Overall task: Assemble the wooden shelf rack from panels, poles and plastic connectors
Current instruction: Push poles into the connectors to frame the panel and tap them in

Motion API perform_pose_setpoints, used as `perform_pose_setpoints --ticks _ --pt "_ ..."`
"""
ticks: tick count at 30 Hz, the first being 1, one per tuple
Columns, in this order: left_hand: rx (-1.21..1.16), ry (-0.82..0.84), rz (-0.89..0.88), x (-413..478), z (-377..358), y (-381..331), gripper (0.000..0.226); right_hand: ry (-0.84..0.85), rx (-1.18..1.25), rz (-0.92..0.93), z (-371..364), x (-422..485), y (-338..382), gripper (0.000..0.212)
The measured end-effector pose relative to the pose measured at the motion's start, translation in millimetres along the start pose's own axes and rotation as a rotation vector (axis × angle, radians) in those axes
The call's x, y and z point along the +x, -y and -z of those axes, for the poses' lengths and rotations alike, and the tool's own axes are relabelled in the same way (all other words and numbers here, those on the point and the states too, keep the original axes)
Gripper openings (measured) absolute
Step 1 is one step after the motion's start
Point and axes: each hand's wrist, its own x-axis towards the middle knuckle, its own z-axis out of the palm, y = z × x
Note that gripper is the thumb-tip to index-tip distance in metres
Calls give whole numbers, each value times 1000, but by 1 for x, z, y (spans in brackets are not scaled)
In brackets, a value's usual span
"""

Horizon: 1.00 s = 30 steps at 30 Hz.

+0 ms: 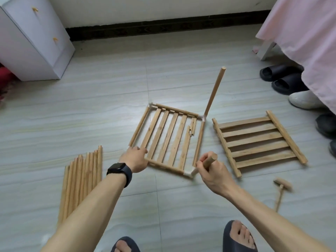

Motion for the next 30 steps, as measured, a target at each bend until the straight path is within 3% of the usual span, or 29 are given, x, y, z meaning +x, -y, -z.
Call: perform_pose_setpoints --ticks 3,7,9,13,18,20,23,26,30 --pt "221 56 0 26 -36 0 53 -9 -43 -25 18 12 -12 14" --pt "315 96 -4 47 -70 0 64 -76 -16 -81 35 36 -20 12" --pt "296 63 -10 55 -77 -3 66 -102 -21 -79 38 49 -21 8" --pt "248 24 1 60 -81 -15 48 -162 -35 -106 35 83 -23 57" --pt "178 78 -61 49 -82 -35 34 -174 54 -206 27 124 -27 50" --pt "101 164 -91 43 -83 -39 38 -182 88 -245 20 128 -28 46" --pt "-99 318 -129 33 -87 -43 49 -205 92 -331 4 118 -30 55" --pt "-293 371 -144 28 -88 -41 45 -92 9 -400 -26 97 -35 67" --pt "-286 112 -61 35 -76 -17 38 245 -226 -426 -74 66 -33 79"
